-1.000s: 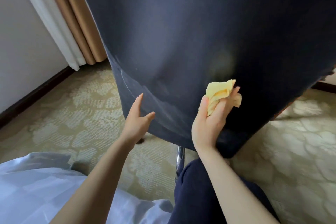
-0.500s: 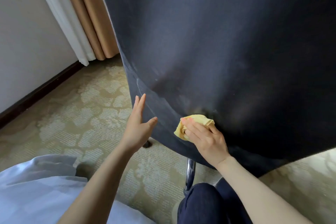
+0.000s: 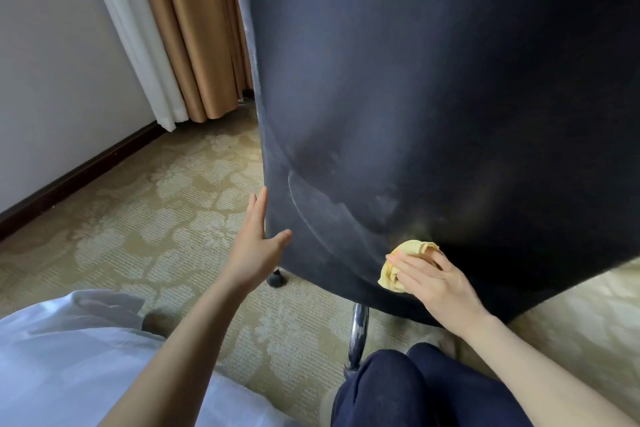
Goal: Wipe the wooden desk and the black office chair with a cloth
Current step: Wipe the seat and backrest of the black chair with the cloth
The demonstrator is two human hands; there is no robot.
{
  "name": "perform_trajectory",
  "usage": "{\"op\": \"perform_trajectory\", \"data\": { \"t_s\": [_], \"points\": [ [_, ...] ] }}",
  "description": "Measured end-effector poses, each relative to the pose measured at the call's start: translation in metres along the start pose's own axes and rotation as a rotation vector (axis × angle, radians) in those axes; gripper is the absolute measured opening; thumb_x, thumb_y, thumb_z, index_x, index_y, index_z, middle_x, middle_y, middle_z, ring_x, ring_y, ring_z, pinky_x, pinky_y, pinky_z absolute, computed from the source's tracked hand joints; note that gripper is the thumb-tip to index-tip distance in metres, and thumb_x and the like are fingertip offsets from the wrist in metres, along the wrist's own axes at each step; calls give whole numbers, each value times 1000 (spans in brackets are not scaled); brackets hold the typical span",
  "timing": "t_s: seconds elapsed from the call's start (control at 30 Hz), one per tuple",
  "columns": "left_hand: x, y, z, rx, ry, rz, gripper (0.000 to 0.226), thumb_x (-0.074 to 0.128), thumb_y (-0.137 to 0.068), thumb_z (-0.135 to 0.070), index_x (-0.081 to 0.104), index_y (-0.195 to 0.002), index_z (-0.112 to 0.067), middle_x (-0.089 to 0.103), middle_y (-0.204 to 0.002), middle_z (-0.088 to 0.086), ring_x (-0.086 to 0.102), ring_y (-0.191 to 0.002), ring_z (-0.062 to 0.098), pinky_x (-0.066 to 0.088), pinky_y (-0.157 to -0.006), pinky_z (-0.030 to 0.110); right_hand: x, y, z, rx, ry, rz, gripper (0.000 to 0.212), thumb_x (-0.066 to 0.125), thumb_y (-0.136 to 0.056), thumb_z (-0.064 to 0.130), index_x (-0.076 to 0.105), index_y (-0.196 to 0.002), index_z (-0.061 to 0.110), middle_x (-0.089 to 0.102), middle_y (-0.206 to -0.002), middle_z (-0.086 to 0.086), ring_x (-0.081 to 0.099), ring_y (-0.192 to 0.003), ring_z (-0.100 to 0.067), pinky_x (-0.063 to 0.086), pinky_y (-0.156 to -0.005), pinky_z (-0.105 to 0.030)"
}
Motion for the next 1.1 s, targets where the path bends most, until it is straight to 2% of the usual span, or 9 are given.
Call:
{"op": "perform_trajectory", "data": {
  "t_s": [0.27, 0.43, 0.53, 0.63, 0.73, 0.83, 0.9, 1.0, 1.1],
  "points": [
    [19, 6, -13, 0, 134, 1, 89, 53, -89, 0, -4, -151, -28, -6, -159, -9, 3, -146, 12, 16, -109, 25, -88, -43, -11, -18, 48, -453, 15, 61, -89, 6, 63, -93, 20, 66, -117, 0, 54, -108, -16, 36, -93, -42],
    [34, 22, -15, 1, 185, 37, 91, 51, -86, 5, 0, -152, -30, -4, -160, -9, 4, -146, 12, 22, -113, 29, -150, -102, 14, 142, -40, -662, 18, 63, -87, 9, 58, -96, 23, 53, -110, 1, 49, -106, -19, 33, -98, -39],
    [39, 34, -17, 27, 211, 11, 90, 56, -87, -1, 4, -152, -34, -4, -160, -9, 4, -145, 9, 20, -103, 21, -157, -105, 42, 400, -416, -553, 8, 62, -88, 20, 64, -95, 16, 60, -94, 4, 51, -95, -15, 37, -90, -32],
    [38, 48, -17, 19, 341, 32, 84, 57, -88, -5, 12, -148, -41, 2, -159, -12, 8, -144, 6, 20, -108, 25, -146, -95, 60, 811, -1105, -366, 8, 58, -91, 25, 65, -88, 22, 62, -85, 10, 58, -86, -7, 45, -78, -21],
    [34, 58, -13, -33, 465, 62, 80, 56, -87, -3, 22, -146, -43, 11, -158, -14, 15, -144, 7, 22, -112, 30, -128, -82, 71, 1206, -1841, -317, 19, 58, -90, 22, 69, -95, 37, 72, -99, 7, 68, -95, -11, 53, -78, -27],
    [31, 64, -8, -56, 436, 48, 74, 56, -88, -7, 26, -146, -41, 16, -157, -16, 16, -143, 7, 21, -106, 27, -121, -68, 77, 1411, -2192, -434, 39, 58, -79, 34, 61, -118, 31, 69, -113, 1, 64, -107, -18, 48, -93, -38],
    [29, 64, -6, -68, 426, 34, 72, 56, -88, -10, 27, -146, -41, 20, -156, -15, 15, -143, 6, 20, -109, 30, -122, -60, 80, 1447, -2155, -554, 44, 59, -77, 38, 59, -121, 31, 68, -116, 3, 63, -109, -15, 47, -93, -34],
    [28, 59, -11, -70, 424, 32, 70, 55, -89, -12, 26, -146, -42, 16, -157, -16, 14, -144, 7, 22, -103, 28, -141, -56, 73, 1289, -1519, -618, 28, 65, -80, 44, 56, -103, 59, 64, -107, 27, 59, -101, 6, 47, -82, -13],
    [26, 47, -22, -47, 413, 21, 72, 54, -90, -9, 24, -147, -42, 10, -158, -16, 12, -144, 9, 22, -99, 25, -153, -73, 54, 933, -1007, -653, 32, 59, -89, 34, 51, -110, 57, 41, -134, 38, 34, -134, -3, 31, -108, -19]
  ]
}}
Point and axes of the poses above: each hand's wrist, its own y-axis away from the middle knuckle, its own x-axis out of the palm, z = x × y, the point moved 3 cm from there along -y, towards the middle knuckle
